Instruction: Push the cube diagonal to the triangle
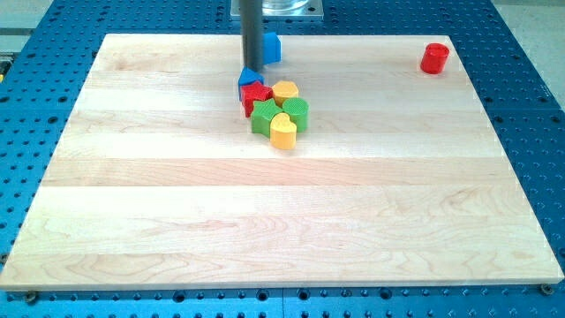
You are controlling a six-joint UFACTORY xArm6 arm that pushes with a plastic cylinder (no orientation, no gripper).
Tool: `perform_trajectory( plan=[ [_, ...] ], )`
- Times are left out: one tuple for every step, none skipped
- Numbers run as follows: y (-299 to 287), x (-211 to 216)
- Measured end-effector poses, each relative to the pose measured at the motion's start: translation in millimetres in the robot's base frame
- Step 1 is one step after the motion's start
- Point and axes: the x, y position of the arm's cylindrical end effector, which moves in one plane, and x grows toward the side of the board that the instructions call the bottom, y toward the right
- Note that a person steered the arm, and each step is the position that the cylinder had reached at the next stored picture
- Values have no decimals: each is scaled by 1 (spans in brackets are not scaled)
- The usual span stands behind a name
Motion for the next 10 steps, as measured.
perform_trajectory(
  plan=[
    [-38, -14],
    [-11, -60],
    [42, -74],
    [61, -74],
    [61, -71],
    [61, -52],
    [57, -10],
    [27, 15],
    [-45, 23],
    [-41, -16]
  ],
)
